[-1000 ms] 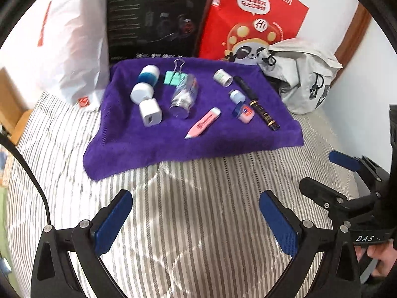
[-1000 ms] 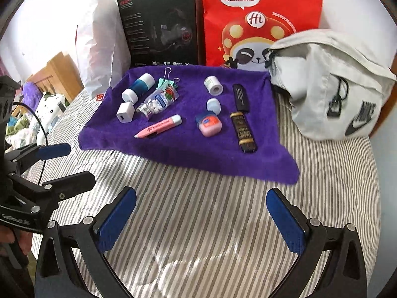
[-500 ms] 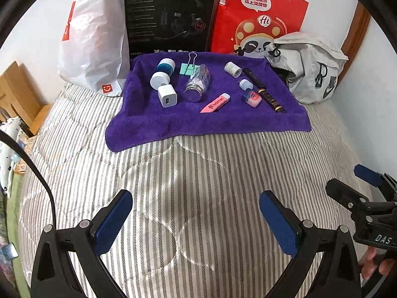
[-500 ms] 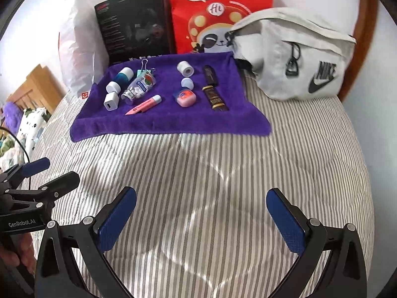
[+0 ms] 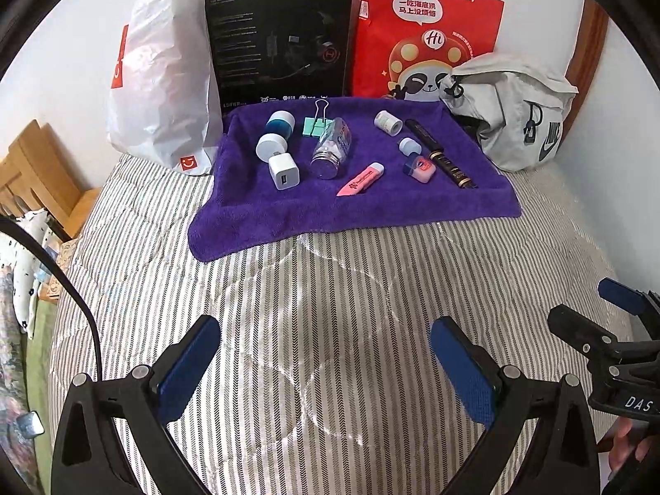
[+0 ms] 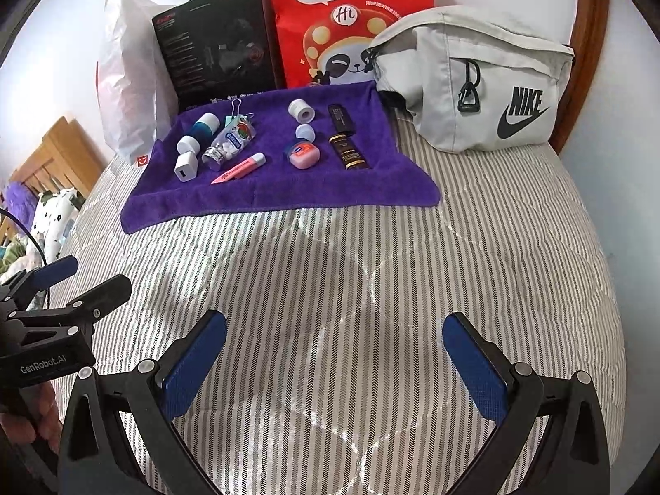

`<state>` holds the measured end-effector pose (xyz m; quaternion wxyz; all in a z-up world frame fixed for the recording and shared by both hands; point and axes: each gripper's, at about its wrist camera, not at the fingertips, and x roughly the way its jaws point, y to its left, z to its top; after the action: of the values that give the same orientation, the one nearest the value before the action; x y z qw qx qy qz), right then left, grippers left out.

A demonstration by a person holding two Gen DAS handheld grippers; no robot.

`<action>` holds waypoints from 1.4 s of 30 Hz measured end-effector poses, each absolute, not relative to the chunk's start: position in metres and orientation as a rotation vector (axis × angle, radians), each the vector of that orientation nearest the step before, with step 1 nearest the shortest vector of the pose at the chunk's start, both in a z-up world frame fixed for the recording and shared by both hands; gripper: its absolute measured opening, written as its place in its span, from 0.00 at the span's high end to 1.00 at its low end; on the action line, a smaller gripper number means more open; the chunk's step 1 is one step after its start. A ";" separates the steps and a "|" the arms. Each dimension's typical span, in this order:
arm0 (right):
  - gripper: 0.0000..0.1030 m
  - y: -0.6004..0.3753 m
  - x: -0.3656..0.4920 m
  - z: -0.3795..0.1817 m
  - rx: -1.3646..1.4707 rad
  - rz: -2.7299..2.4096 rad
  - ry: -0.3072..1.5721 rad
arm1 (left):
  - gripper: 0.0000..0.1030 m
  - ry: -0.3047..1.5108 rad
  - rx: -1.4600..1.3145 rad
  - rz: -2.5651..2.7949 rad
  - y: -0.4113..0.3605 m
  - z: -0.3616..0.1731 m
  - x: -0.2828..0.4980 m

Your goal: Organize rigid objects

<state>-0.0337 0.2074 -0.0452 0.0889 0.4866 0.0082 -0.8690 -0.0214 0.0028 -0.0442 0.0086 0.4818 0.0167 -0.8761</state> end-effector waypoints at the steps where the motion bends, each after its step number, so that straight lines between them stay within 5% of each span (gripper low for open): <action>1: 0.00 0.208 -0.034 -0.045 1.449 -2.587 0.025 | 0.00 0.045 1.506 -2.738 0.004 -0.044 -0.021; 42: 0.00 0.212 -0.029 -0.041 1.455 -2.611 0.012 | 0.00 0.008 1.496 -2.737 0.002 -0.038 -0.017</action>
<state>-0.0288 0.2119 -0.0412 0.0764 0.4853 0.0039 -0.8710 -0.0170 0.0021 -0.0381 0.0112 0.4795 0.0025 -0.8775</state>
